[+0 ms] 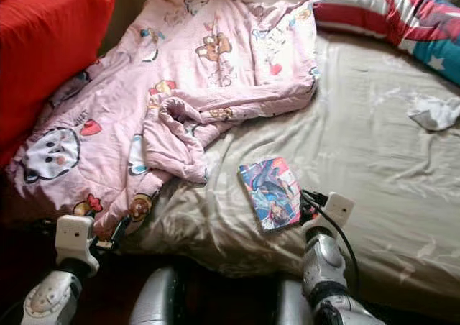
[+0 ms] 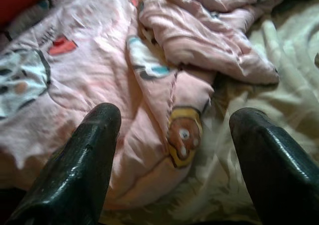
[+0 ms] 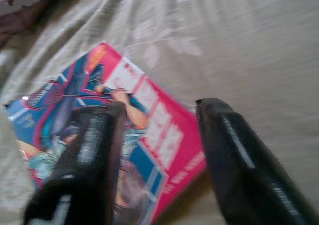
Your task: Clean up the room
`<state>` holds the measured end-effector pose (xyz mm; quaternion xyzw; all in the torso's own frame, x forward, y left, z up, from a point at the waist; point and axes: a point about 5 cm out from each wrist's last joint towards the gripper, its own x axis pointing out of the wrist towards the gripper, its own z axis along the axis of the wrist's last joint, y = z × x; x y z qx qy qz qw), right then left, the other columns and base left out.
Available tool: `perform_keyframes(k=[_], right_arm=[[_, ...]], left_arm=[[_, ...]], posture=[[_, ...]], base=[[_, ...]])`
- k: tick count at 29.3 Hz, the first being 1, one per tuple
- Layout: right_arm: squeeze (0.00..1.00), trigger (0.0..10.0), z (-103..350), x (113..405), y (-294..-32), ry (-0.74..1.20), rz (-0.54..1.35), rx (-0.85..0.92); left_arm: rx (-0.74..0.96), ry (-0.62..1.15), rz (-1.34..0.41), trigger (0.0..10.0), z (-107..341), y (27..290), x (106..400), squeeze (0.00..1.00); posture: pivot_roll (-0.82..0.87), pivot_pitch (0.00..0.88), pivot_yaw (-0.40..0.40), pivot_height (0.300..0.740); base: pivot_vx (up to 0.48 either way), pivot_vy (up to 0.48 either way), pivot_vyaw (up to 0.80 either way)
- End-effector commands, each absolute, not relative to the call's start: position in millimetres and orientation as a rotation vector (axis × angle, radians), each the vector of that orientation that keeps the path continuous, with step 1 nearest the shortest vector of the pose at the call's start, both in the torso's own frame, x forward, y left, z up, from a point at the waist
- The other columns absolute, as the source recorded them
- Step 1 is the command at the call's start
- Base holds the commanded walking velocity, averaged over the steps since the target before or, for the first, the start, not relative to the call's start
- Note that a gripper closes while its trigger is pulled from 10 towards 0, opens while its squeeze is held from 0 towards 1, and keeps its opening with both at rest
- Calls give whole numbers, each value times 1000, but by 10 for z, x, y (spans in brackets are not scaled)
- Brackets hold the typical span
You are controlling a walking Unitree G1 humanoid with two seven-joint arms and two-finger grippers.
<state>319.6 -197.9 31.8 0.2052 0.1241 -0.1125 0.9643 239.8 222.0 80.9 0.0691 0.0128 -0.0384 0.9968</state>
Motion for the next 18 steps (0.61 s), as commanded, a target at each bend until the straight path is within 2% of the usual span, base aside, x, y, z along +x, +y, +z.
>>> perform_keyframes(k=[1, 8, 9, 10, 11, 18], right_arm=[[1000, 10000, 266, 3186, -1917, 295, -236, 453], [1000, 10000, 375, 3283, -1949, 264, -274, 536], [820, 10000, 388, 3291, -1966, 258, -277, 532], [67, 10000, 400, 3292, -2008, 254, -289, 520], [0, 10000, 411, 3291, -2056, 248, -304, 520], [0, 10000, 456, 3260, -2320, 215, -365, 515]], left_arm=[[140, 33, -80, 10000, 847, 2246, 2391, 0], [148, 16, -92, 10000, 968, 2241, 2414, 0], [148, 17, -91, 10000, 974, 2247, 2411, 0], [153, 20, -87, 10000, 976, 2261, 2398, 0], [155, 24, -80, 10000, 982, 2278, 2387, 0], [159, 35, -57, 10000, 1006, 2321, 2341, 0]], posture=[[205, 218, 93, 589], [228, 252, 117, 589], [228, 252, 117, 589], [231, 258, 117, 589], [234, 264, 117, 589], [234, 295, 118, 589]], base=[[0, 0, 0], [0, 0, 0], [0, 0, 0], [0, 0, 0], [0, 0, 0], [0, 0, 0]])
